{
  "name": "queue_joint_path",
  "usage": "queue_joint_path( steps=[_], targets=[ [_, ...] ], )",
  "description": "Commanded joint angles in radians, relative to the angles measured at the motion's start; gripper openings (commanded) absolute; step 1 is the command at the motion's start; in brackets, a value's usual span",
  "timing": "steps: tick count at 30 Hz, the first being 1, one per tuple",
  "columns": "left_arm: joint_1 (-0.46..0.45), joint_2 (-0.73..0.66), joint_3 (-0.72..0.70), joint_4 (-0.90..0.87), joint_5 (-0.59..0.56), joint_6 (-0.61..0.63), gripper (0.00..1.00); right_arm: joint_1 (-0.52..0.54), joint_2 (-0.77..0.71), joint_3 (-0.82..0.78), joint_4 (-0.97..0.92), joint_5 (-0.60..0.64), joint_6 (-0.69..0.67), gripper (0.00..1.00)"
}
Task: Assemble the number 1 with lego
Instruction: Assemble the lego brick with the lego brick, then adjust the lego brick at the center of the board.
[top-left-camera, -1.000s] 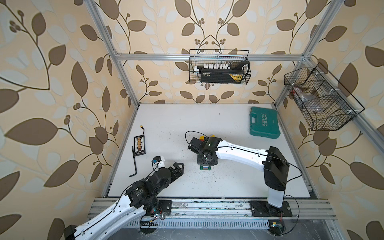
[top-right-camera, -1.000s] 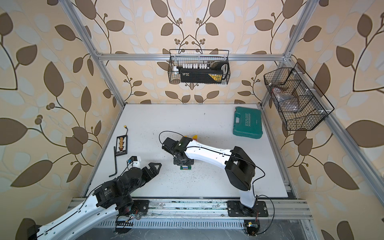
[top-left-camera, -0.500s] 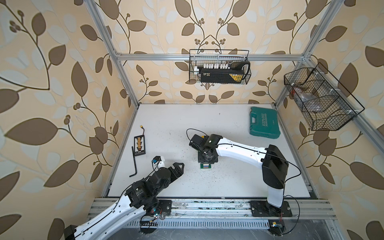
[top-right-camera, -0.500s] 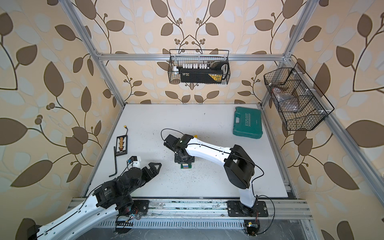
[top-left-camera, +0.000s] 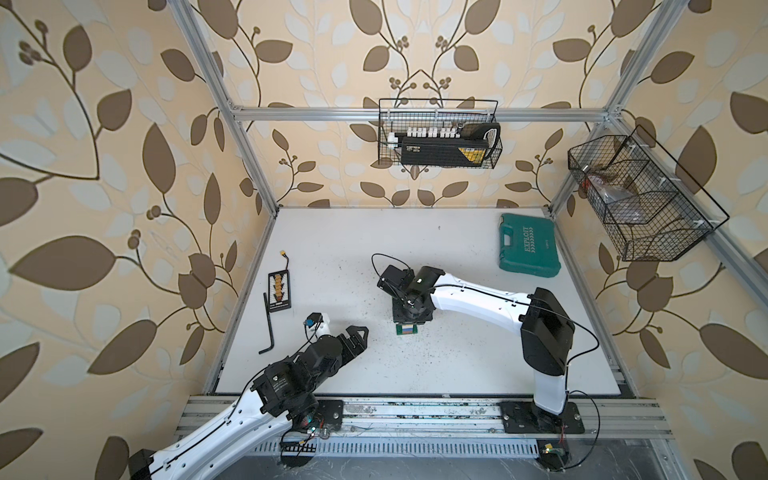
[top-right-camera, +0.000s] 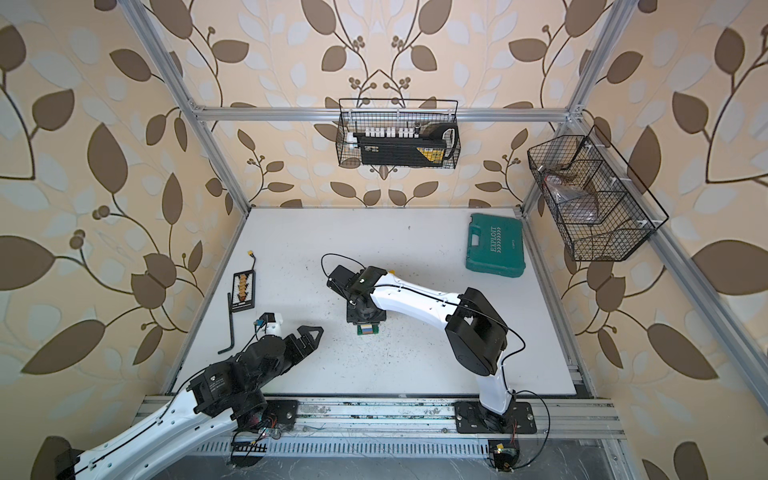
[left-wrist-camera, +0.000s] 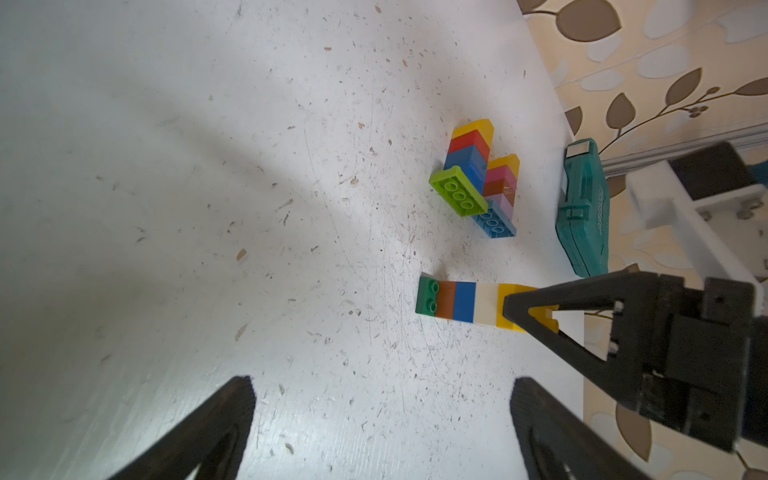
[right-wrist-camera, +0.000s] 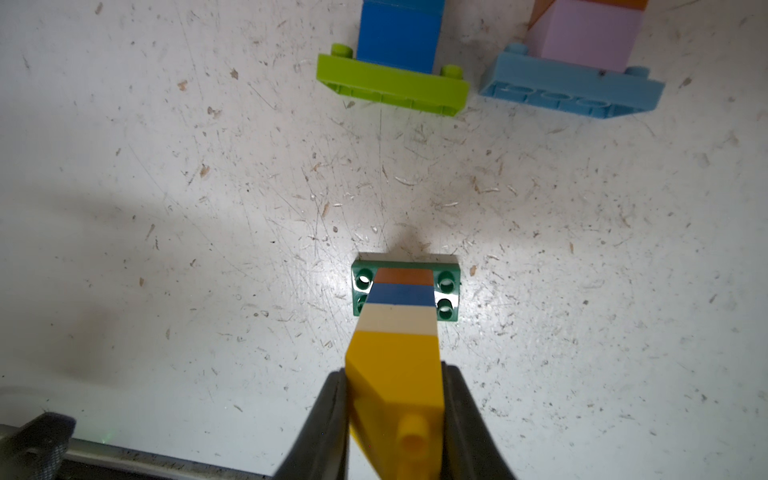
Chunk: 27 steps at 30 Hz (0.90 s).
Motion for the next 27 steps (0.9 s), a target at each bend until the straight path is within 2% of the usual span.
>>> queue_joint_path(
  steps=[1, 4, 5, 6, 9, 10, 13, 19, 27],
  targets=[
    [0.002, 0.014, -0.004, 0.038, -0.015, 0.014, 0.99, -0.002, 0.147, -0.112, 0.043, -0.049, -0.006, 0.00],
    [0.001, 0.025, -0.001, 0.044, -0.016, 0.016, 0.99, -0.001, 0.133, -0.103, 0.024, -0.035, -0.005, 0.01],
    [0.001, 0.029, 0.001, 0.045, -0.016, 0.017, 0.99, 0.001, 0.125, -0.097, 0.017, -0.028, -0.005, 0.06],
    [0.001, 0.035, 0.003, 0.045, -0.015, 0.018, 0.99, 0.004, 0.112, -0.091, 0.010, -0.021, -0.005, 0.16],
    [0.002, 0.048, 0.010, 0.038, -0.015, 0.014, 0.99, 0.020, 0.060, -0.065, -0.008, 0.010, -0.012, 0.56],
    [0.001, 0.051, 0.012, 0.034, -0.014, 0.013, 0.99, 0.029, 0.037, -0.057, -0.010, 0.026, -0.015, 0.66],
    [0.002, 0.051, 0.013, 0.030, -0.013, 0.008, 0.99, 0.055, -0.024, -0.054, 0.008, 0.065, -0.025, 0.80],
    [0.002, 0.050, 0.015, 0.017, -0.013, -0.002, 0.99, 0.131, -0.128, -0.170, 0.130, 0.187, 0.009, 0.84],
    [0.000, 0.055, 0.012, 0.017, -0.013, -0.013, 0.99, 0.185, -0.162, -0.319, 0.275, 0.289, 0.138, 0.76]
  ],
)
